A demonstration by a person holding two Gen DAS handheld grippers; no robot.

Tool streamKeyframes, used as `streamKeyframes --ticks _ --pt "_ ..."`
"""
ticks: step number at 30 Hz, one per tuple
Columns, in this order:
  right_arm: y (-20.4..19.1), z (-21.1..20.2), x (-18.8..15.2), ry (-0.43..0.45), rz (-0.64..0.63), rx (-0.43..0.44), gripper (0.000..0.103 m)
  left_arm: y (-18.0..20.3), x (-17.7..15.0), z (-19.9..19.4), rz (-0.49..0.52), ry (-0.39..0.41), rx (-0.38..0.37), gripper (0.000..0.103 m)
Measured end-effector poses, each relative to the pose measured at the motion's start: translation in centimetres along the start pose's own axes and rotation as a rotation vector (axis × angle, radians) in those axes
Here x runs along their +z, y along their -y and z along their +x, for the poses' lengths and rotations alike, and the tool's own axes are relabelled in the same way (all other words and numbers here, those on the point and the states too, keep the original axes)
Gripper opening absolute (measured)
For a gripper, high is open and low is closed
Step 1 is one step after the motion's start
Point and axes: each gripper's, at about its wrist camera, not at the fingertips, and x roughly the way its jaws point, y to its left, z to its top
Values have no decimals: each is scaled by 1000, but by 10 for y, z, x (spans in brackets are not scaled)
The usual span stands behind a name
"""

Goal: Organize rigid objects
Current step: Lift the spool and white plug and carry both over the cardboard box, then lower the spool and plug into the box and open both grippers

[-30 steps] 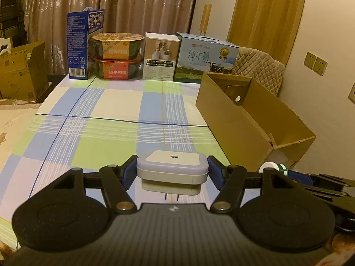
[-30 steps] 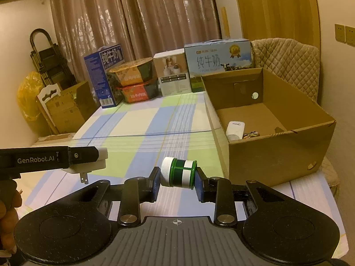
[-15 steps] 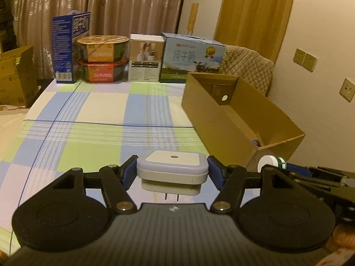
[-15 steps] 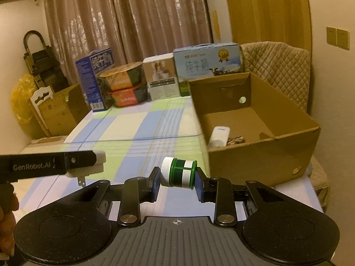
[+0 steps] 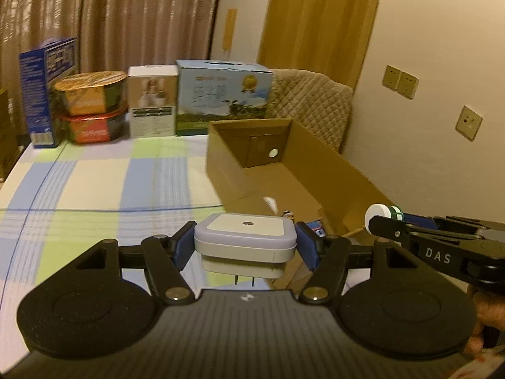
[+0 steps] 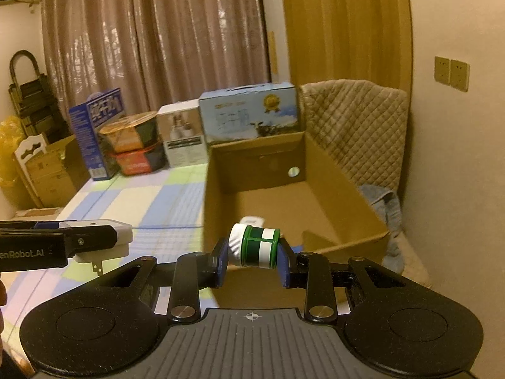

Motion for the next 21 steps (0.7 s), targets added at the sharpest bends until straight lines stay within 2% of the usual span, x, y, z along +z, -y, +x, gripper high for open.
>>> streamKeyframes --ticks 10,21 --pt "38 17 20 -11 0 -18 29 32 21 40 49 -23 -40 62" --pt "85 61 35 -53 70 -39 29 61 43 117 90 -101 -93 62"
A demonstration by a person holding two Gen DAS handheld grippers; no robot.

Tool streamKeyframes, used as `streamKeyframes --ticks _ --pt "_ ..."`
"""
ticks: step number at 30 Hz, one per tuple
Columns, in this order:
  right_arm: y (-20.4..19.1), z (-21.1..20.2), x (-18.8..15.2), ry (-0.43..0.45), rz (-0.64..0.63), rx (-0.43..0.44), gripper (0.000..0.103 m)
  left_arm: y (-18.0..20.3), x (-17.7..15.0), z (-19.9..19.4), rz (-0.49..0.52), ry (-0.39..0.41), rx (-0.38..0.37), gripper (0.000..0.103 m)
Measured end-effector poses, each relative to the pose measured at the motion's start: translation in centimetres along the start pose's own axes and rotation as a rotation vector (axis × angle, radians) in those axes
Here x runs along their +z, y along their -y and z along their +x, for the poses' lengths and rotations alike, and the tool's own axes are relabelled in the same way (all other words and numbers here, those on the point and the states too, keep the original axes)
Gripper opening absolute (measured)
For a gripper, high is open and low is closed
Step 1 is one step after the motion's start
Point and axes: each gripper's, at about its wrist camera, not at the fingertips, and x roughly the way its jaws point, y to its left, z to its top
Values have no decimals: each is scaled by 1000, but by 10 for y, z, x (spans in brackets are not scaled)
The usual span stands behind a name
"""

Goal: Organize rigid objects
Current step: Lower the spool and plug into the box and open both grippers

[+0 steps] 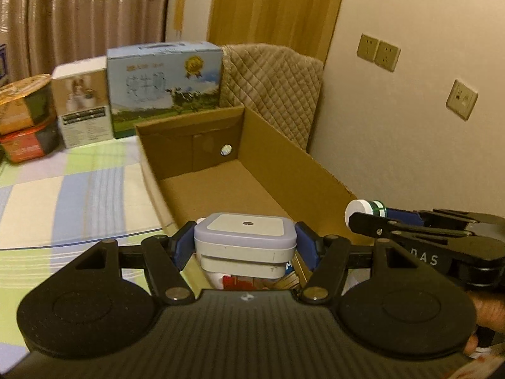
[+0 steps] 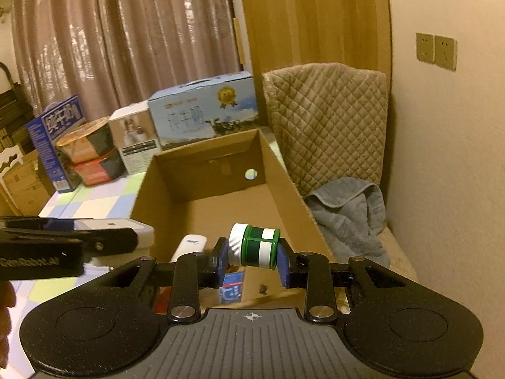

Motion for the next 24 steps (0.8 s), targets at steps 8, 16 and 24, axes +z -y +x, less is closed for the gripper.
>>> streamKeyframes --ticks 8,16,24 --pt "14 12 1 -20 26 -8 29 -3 3 22 0 -2 18 83" --pt "5 21 0 -50 26 41 29 -23 1 -3 -1 20 101 87" --pt "-13 35 0 -82 22 89 29 -40 -10 -16 -10 16 163 97"
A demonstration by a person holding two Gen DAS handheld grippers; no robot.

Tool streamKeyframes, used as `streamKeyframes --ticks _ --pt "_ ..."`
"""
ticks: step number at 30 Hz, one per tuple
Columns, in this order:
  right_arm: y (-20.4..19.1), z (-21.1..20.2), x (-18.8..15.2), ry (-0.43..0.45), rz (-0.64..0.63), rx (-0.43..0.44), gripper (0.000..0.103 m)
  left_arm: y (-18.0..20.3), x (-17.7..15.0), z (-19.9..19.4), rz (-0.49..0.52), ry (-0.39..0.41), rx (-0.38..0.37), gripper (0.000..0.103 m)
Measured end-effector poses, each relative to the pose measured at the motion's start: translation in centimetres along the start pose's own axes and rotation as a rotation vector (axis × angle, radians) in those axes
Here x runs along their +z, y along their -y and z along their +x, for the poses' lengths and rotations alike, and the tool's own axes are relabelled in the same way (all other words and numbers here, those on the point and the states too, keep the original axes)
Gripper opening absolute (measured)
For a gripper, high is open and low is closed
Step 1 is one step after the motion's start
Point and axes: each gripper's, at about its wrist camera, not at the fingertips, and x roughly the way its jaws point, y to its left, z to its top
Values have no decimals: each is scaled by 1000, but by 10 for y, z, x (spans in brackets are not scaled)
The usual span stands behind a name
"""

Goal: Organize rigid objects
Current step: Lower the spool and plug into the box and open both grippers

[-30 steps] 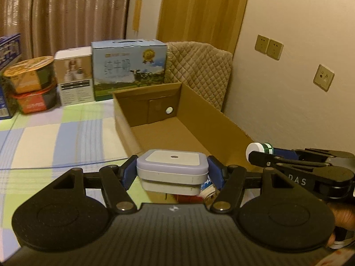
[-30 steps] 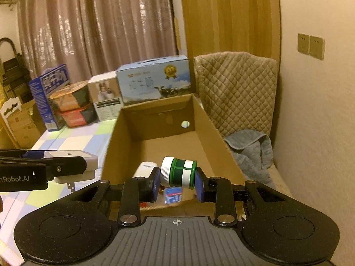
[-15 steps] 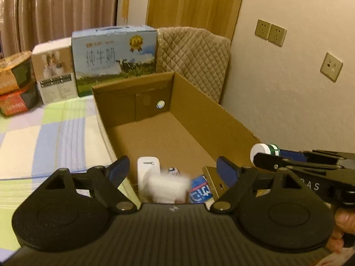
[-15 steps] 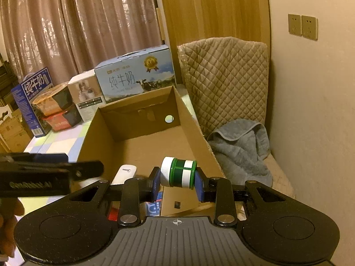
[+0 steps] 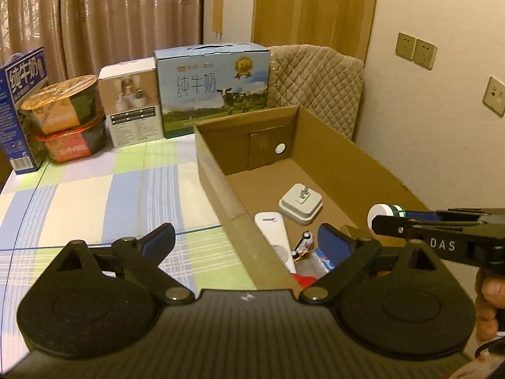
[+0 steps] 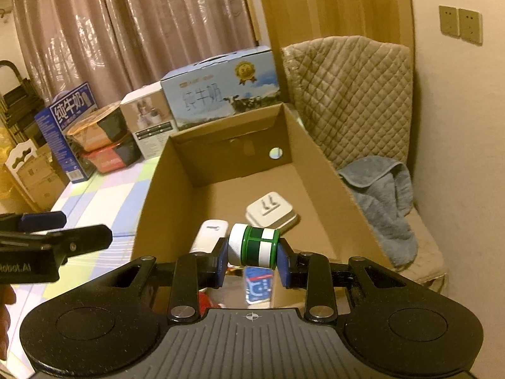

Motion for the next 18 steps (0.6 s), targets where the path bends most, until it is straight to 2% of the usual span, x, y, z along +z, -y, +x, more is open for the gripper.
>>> streamKeyframes --ticks 5,7,9,11,18 --pt "-4 9 2 -7 8 10 29 -7 -4 -1 -22 -6 0 98" --pt "-3 11 4 -4 18 36 34 -7 -6 -2 -23 -5 0 100" --pt "1 7 5 27 47 43 71 -7 -8 -4 -25 -5 5 102" --pt "3 -1 6 63 66 37 73 -8 -10 -6 -25 -11 10 102" --pt "-2 -35 6 79 60 4 74 -9 -24 -26 -69 -10 41 102"
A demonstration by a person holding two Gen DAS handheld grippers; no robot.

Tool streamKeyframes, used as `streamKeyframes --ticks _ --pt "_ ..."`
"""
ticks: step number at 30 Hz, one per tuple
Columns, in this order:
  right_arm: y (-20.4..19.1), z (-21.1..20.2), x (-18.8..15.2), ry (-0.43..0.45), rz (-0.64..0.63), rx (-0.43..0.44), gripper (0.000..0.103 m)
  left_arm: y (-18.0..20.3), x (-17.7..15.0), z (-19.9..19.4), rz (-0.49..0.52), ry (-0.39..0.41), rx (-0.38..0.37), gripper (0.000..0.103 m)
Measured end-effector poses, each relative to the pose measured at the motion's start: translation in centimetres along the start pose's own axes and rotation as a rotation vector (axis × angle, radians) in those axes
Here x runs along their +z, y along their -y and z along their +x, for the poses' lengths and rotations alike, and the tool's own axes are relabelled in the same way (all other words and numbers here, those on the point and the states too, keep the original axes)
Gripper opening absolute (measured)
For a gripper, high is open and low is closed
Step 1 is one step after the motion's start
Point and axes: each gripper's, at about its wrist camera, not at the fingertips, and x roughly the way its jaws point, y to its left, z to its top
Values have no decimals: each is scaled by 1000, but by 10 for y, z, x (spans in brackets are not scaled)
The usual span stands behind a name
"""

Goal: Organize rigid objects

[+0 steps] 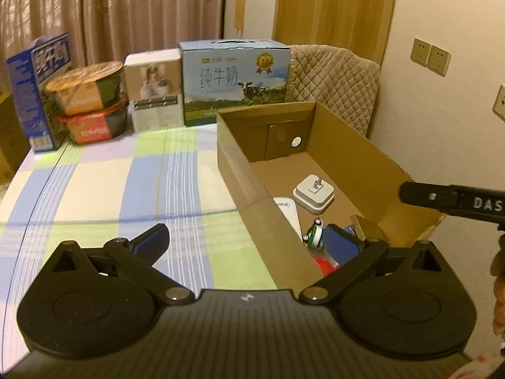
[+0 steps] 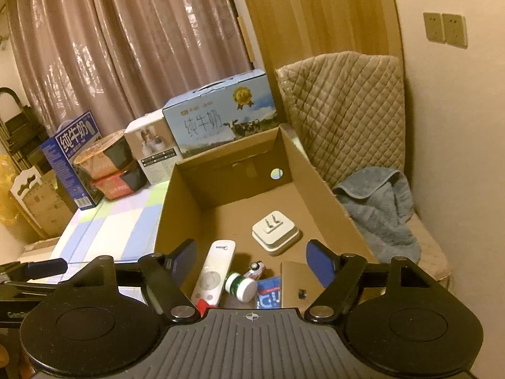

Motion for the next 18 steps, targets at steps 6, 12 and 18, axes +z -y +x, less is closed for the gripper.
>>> streamKeyframes --ticks 6,12,18 --pt "-17 -34 -13 -18 -41 -15 75 0 -18 -28 -32 -28 30 102" --pt "-33 -69 -29 -33 -71 -28 76 -2 -41 -69 -79 -39 45 102" --pt "-48 -106 -50 -33 -102 -37 77 0 -57 -106 -133 -29 51 102"
